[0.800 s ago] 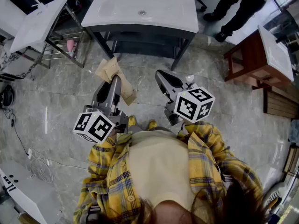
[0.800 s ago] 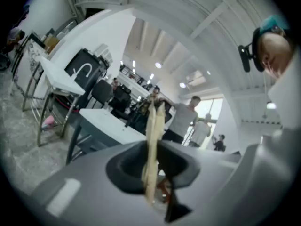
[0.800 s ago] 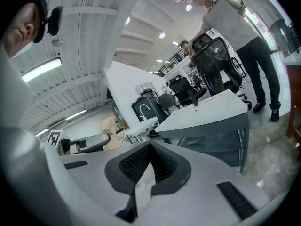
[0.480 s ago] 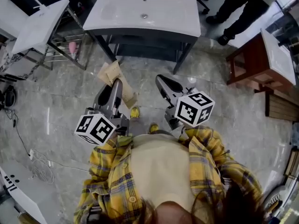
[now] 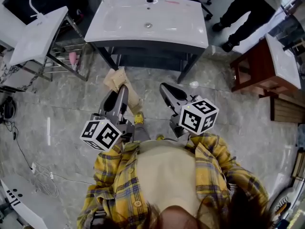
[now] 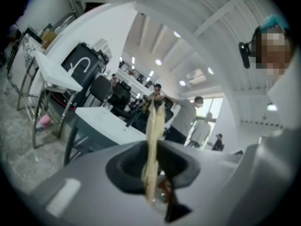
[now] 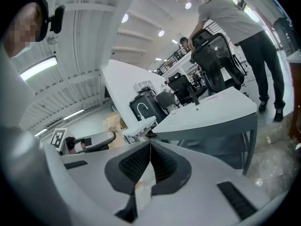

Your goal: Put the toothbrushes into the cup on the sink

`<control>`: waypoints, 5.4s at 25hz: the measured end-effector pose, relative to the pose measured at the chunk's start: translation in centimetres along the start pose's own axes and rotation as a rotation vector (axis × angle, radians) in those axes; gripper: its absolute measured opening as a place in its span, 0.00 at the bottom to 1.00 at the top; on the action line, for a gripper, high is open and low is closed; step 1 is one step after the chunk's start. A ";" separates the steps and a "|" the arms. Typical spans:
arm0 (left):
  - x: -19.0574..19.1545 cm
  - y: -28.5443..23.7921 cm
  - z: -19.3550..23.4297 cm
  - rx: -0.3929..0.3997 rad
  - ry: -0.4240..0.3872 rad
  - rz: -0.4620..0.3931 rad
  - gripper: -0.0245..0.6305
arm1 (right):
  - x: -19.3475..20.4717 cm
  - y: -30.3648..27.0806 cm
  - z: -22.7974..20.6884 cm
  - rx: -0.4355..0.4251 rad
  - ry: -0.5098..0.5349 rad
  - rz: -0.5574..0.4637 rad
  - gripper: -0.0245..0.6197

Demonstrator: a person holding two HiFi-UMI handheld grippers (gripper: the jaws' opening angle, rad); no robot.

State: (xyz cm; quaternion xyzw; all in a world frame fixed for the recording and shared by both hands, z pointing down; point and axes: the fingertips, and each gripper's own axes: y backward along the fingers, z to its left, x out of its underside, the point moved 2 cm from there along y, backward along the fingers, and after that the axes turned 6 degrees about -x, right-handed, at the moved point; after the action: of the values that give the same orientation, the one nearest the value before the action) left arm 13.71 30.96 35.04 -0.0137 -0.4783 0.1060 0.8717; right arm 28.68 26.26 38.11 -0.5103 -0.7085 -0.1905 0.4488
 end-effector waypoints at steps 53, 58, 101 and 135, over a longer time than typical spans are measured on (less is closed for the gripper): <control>-15.0 -26.0 18.3 -0.018 0.023 0.009 0.14 | -15.3 -30.5 -12.4 -0.063 0.076 0.084 0.06; -16.0 -29.2 19.2 -0.035 0.031 -0.015 0.14 | -16.9 -32.3 -14.7 -0.076 0.079 0.094 0.06; -20.2 -39.5 27.2 0.148 0.137 0.123 0.14 | -22.4 -45.9 -15.0 -0.070 0.094 0.071 0.06; -18.1 -41.2 25.9 0.354 0.050 0.250 0.14 | -23.4 -48.8 -15.1 -0.137 0.105 0.096 0.20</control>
State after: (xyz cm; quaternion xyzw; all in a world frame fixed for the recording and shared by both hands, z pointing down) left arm -10.25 -14.88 39.22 0.0777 -0.4250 0.2955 0.8521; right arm -6.52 -17.51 35.84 -0.5626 -0.6438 -0.2433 0.4581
